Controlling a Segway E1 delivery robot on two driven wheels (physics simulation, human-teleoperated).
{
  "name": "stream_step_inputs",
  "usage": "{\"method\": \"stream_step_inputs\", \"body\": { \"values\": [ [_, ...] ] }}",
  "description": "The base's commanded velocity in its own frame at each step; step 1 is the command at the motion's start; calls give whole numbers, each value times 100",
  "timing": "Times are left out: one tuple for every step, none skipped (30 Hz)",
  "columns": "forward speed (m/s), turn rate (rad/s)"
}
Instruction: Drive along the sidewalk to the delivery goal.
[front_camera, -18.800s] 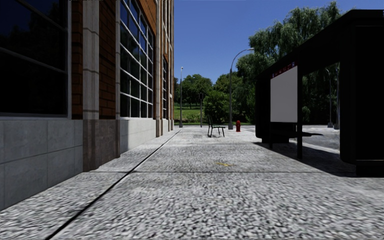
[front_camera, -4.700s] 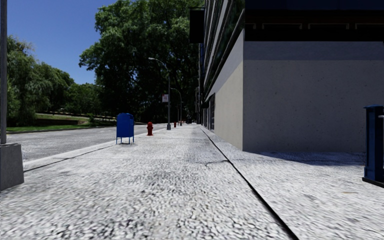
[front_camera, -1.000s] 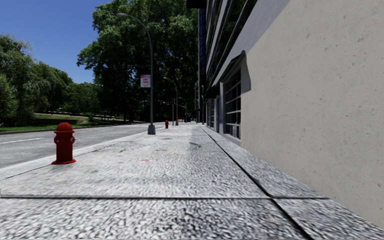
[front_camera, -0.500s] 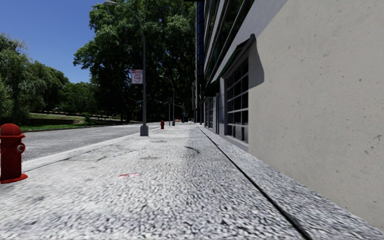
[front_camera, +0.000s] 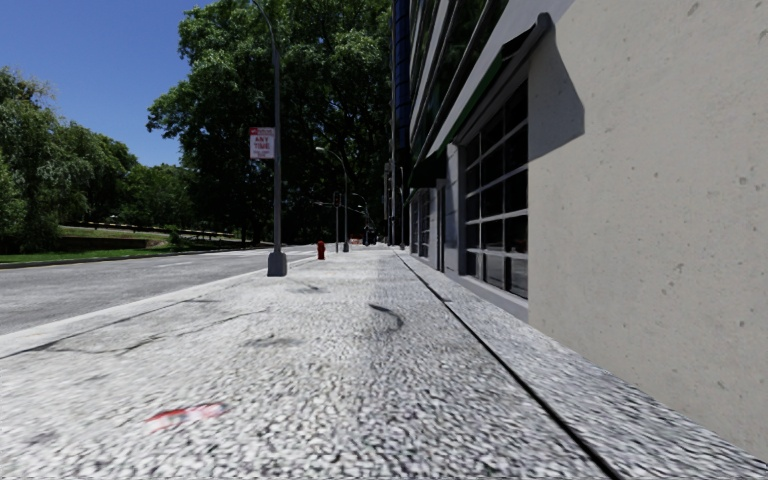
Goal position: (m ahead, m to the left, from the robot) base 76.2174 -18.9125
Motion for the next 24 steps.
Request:
{"method": "stream_step_inputs", "body": {
  "values": [
    [200,0],
    [200,0],
    [200,0],
    [200,0],
    [200,0],
    [200,0],
    [200,0],
    [200,0],
    [200,0],
    [200,0],
    [200,0],
    [200,0],
    [200,0],
    [200,0],
    [200,0],
    [200,0],
    [200,0],
    [200,0],
    [200,0],
    [200,0],
    [200,0],
    [200,0],
    [200,0],
    [200,0]
  ]
}}
